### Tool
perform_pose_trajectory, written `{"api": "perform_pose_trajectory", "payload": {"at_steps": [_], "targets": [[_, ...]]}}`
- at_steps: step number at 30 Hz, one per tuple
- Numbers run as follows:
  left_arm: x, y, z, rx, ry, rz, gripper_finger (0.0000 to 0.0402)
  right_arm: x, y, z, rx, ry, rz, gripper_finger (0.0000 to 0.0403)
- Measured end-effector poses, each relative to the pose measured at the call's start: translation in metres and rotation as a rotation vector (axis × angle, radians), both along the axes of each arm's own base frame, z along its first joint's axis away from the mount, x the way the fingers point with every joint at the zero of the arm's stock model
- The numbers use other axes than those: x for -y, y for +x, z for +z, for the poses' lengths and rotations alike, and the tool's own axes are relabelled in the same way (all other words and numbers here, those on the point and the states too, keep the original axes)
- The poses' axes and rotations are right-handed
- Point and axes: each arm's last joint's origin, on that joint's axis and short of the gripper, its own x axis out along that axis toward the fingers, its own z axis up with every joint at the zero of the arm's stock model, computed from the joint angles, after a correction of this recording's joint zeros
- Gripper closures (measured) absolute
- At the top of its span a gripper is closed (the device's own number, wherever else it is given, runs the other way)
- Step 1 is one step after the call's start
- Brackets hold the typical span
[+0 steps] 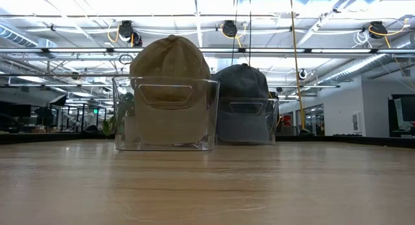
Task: Pick & Place hat
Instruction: Put the brown cap into the left transparent bin
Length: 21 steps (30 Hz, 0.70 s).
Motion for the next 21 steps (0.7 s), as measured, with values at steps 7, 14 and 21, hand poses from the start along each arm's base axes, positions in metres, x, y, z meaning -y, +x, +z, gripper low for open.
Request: {"api": "perform_pose_trajectory", "payload": {"at_steps": [7, 14, 21], "targets": [[-0.003, -0.005, 0.004, 0.032, 0.023, 0.008, 0.0246, 0.001, -0.026, 0.008, -0.047, -0.016, 0.039, 0.0401], [-0.015, -0.01, 0.009, 0.042, -0.005, 0.071, 0.0168, -0.005, -0.052, 0.01, -0.119, -0.047, 0.068, 0.0402], [-0.032, -0.016, 0.014, 0.058, -0.009, 0.13, 0.0091, -0.016, -0.059, -0.004, -0.281, -0.097, 0.121, 0.0402]]}}
